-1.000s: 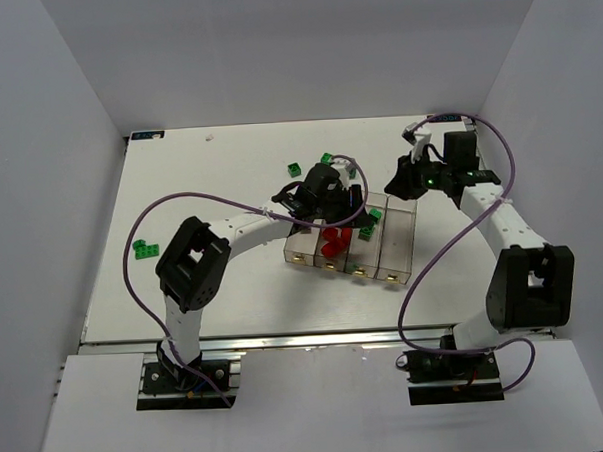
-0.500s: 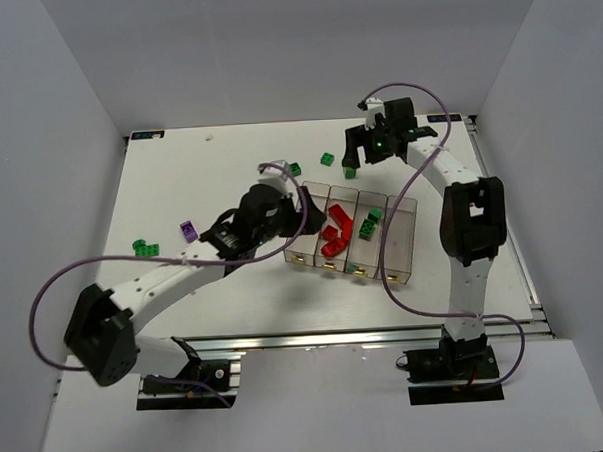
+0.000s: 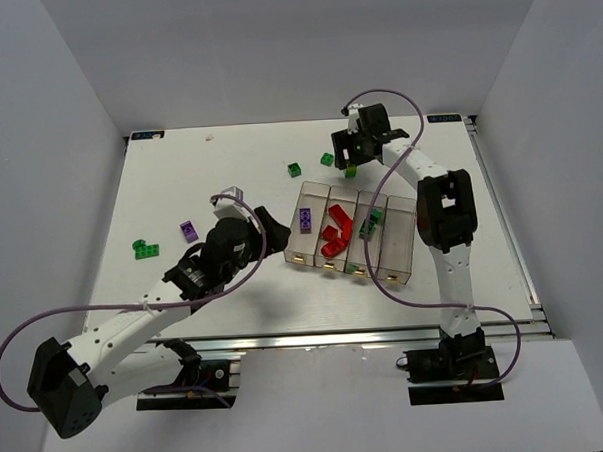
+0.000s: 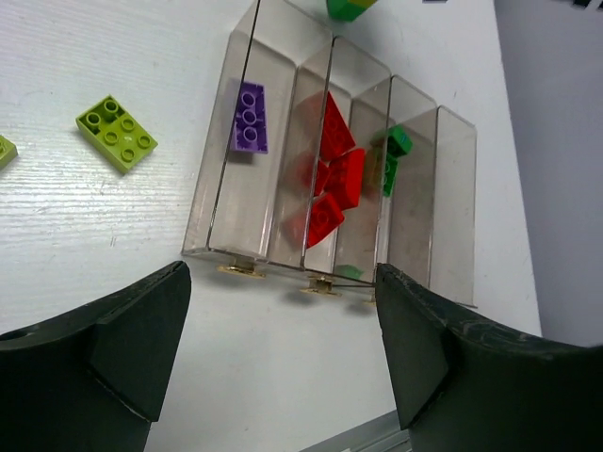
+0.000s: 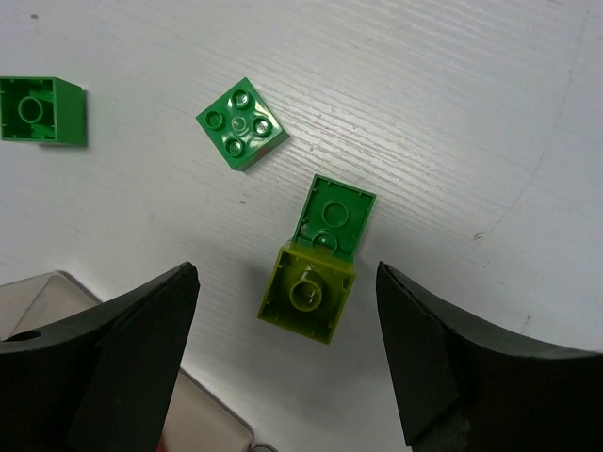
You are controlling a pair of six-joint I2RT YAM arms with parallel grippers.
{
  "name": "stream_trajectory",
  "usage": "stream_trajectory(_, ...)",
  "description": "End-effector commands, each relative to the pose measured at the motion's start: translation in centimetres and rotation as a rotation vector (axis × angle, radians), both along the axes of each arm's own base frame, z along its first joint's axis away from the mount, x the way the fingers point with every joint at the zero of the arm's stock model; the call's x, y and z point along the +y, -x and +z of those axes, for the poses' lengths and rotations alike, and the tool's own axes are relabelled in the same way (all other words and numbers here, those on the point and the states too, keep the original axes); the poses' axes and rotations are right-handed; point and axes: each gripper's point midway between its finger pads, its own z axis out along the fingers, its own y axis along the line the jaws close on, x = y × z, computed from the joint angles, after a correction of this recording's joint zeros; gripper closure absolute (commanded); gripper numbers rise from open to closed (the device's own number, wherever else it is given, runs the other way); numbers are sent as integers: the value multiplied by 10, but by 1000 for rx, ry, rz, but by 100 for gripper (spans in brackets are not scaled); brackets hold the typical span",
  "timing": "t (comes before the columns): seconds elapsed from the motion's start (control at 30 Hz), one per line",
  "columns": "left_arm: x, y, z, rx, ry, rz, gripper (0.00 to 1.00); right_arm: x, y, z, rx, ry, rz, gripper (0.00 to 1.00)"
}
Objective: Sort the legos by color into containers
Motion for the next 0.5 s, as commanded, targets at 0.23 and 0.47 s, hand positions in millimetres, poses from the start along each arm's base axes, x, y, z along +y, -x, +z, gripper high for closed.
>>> stream_trajectory(0.23,14,0,5,-13,39,81,8,-6,-16,-4,-59,64,-64,27)
stream_trajectory(0.47,14,-3,8,-17,32,88,6,-6,-14,-15,-41,80,-63,33)
